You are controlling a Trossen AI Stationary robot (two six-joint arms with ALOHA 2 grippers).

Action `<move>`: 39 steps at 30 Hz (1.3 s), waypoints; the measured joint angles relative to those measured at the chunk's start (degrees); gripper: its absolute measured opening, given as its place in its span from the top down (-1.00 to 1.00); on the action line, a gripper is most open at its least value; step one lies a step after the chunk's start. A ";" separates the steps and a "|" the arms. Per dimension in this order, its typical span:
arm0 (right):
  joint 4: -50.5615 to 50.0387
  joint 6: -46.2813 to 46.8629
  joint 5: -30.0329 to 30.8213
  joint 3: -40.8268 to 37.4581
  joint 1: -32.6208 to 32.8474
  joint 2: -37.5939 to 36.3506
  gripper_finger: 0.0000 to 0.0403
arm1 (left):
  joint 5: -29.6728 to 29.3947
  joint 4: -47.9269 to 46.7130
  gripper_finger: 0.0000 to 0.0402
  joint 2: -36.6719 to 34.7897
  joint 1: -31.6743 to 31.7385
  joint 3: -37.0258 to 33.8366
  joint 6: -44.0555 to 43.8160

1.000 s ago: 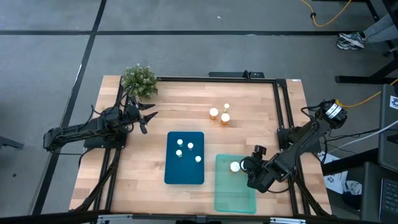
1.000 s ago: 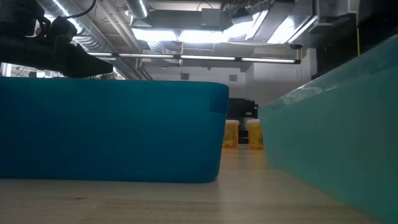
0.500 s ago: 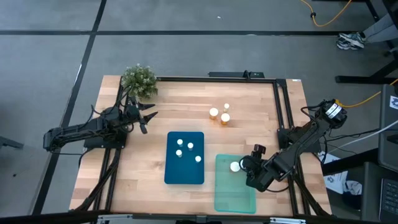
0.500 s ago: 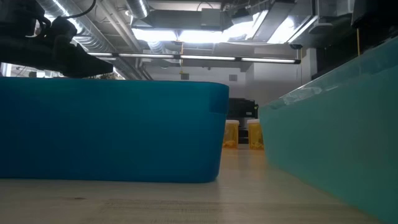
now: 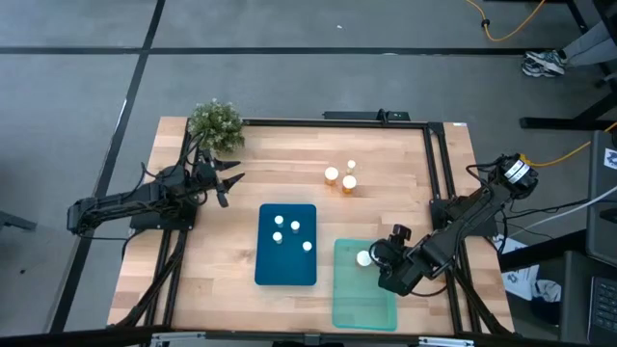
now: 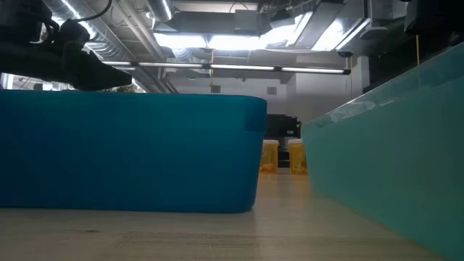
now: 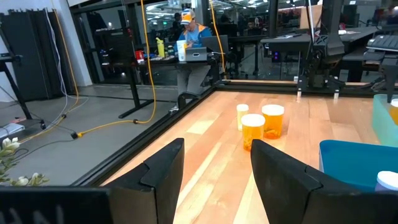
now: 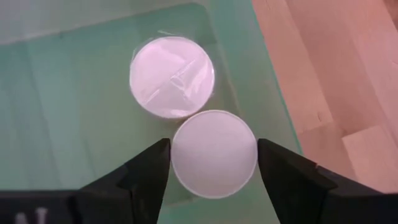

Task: Pick and place medicine bottles into bin by pill shape (circle, oval)
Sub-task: Put the right orange pill bottle into the light blue bin

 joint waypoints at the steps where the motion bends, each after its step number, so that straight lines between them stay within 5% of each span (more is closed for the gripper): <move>1: 0.01 -0.04 0.00 0.00 -0.06 0.00 -0.22 | 0.00 0.02 0.12 0.00 0.00 0.00 0.00; 10: -0.02 -1.52 -0.18 0.00 -0.03 0.00 -0.43 | 0.00 0.00 0.12 0.01 -0.01 0.00 0.00; 25: -1.89 -2.42 -3.22 1.26 -0.74 0.00 -0.40 | 0.00 0.00 0.12 -0.01 -0.01 0.00 0.00; 34: -13.41 -9.35 -2.87 14.25 -2.95 0.00 -0.40 | 0.00 0.00 0.12 0.00 -0.01 0.00 0.00; 39: -20.10 -14.83 4.64 23.09 -3.85 -0.04 -0.40 | 0.00 0.00 0.12 0.00 -0.01 0.00 0.00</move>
